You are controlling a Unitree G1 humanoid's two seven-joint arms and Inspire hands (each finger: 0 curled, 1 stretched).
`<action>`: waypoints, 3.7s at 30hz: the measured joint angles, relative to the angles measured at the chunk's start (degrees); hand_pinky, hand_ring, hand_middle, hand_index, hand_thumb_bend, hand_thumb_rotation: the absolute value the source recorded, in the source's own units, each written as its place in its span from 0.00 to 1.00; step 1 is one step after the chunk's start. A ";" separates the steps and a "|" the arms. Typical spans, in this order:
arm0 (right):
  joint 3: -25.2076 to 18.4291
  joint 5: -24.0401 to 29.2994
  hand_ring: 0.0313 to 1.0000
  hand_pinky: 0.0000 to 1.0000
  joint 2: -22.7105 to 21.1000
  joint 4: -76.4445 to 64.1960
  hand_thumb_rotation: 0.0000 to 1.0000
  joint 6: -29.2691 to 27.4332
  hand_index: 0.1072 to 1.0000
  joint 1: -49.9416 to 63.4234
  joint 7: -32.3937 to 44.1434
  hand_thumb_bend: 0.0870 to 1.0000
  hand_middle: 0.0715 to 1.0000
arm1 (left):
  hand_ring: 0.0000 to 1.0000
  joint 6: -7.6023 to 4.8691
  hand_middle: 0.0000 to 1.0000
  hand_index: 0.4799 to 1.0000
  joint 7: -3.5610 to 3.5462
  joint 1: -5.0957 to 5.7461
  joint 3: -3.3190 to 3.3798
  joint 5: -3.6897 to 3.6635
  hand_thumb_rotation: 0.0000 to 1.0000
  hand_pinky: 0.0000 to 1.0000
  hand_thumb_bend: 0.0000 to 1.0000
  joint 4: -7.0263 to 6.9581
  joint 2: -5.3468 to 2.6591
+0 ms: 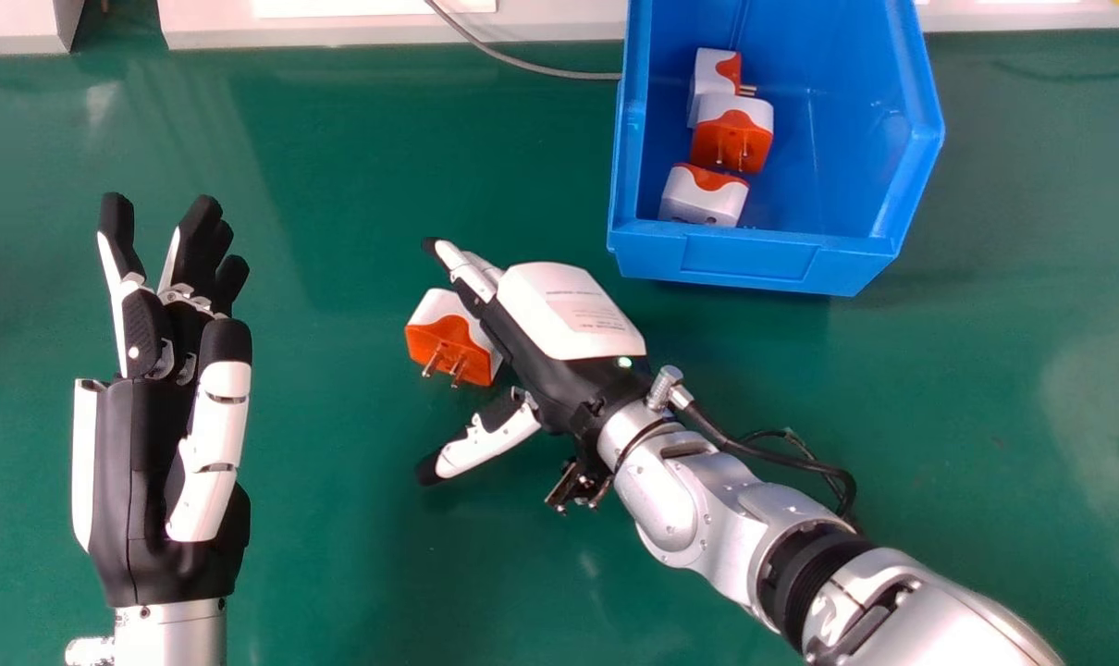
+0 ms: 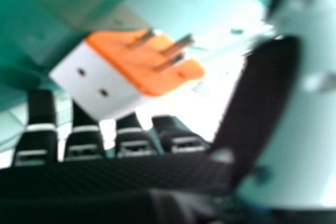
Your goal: Pick all objects and put in blue box
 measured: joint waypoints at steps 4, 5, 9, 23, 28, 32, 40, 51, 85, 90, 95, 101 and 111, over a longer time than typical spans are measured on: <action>0.03 -0.09 0.69 0.66 -0.21 0.09 0.07 -0.01 0.72 0.00 -2.11 0.86 0.72 | 0.97 0.02 0.95 0.85 0.00 -0.07 -0.01 0.01 0.60 0.96 0.35 0.01 0.05; 0.04 -0.11 0.67 0.65 -0.27 0.09 0.06 -0.01 0.69 0.00 -2.41 0.84 0.69 | 0.97 0.03 0.95 0.85 0.00 -0.09 -0.02 0.02 0.60 0.96 0.35 0.01 0.05; 0.31 -0.43 0.62 0.60 -0.40 0.15 0.07 0.00 0.59 0.00 -4.08 0.70 0.63 | 0.97 0.06 0.95 0.85 -0.01 -0.16 -0.08 0.03 0.60 0.96 0.35 0.03 0.05; 0.13 -0.46 0.50 0.46 -0.61 0.16 0.01 -0.39 0.47 0.00 -6.11 0.51 0.46 | 0.97 0.19 0.96 0.86 -0.66 -0.73 -0.10 -0.11 0.60 0.97 0.35 0.40 0.13; 0.08 -0.47 0.46 0.42 -1.02 0.16 0.00 -0.45 0.46 0.00 -7.17 0.50 0.44 | 0.97 0.19 0.96 0.86 -0.99 -0.97 -0.09 -0.36 0.60 0.97 0.35 0.71 0.13; -0.01 -0.42 0.44 0.40 -1.46 0.16 0.00 -1.40 0.46 0.00 -8.19 0.49 0.43 | 0.97 0.20 0.96 0.86 -1.06 -1.22 -0.07 -0.47 0.60 0.97 0.35 0.87 0.13; -0.27 -0.34 0.40 0.37 -2.41 -0.04 0.00 -3.30 0.46 0.00 -10.39 0.49 0.42 | 0.97 0.26 0.96 0.85 -1.11 -1.39 -0.07 -0.47 0.59 0.97 0.35 0.99 0.13; -7.57 6.62 0.36 0.32 -7.30 -5.63 0.00 -21.64 0.46 1.52 -11.35 0.48 0.41 | 0.97 0.37 0.96 0.85 -1.02 -2.20 0.10 -0.46 0.59 0.97 0.35 2.11 0.12; -25.35 13.27 0.36 0.32 -20.14 -12.50 0.00 -25.20 0.47 -7.96 -13.49 0.47 0.44 | 0.97 0.49 0.96 0.87 -1.28 -3.77 0.57 -0.51 0.58 0.97 0.35 3.24 0.54; -25.02 13.10 0.36 0.33 -20.71 -8.78 0.00 -20.58 0.47 -10.57 -14.35 0.47 0.45 | 0.97 0.48 0.96 0.86 -1.25 -3.78 0.57 -0.50 0.57 0.97 0.35 3.29 0.53; -25.00 13.52 0.37 0.33 -20.67 -5.71 0.00 -15.31 0.46 -13.23 -13.41 0.47 0.45 | 0.97 0.45 0.96 0.86 -1.21 -3.80 0.58 -0.41 0.57 0.97 0.35 3.51 0.53; -24.89 13.71 0.37 0.35 -20.45 -3.14 0.00 -8.58 0.46 -16.57 -11.30 0.47 0.46 | 0.97 0.41 0.96 0.86 -1.35 -3.91 0.58 -0.51 0.57 0.97 0.35 4.07 0.53; -23.53 13.36 0.36 0.36 -20.00 -0.14 0.00 3.60 0.46 -18.98 -6.79 0.47 0.45 | 0.97 0.15 0.96 0.86 -2.33 -3.90 0.59 -0.62 0.57 0.97 0.35 4.12 0.47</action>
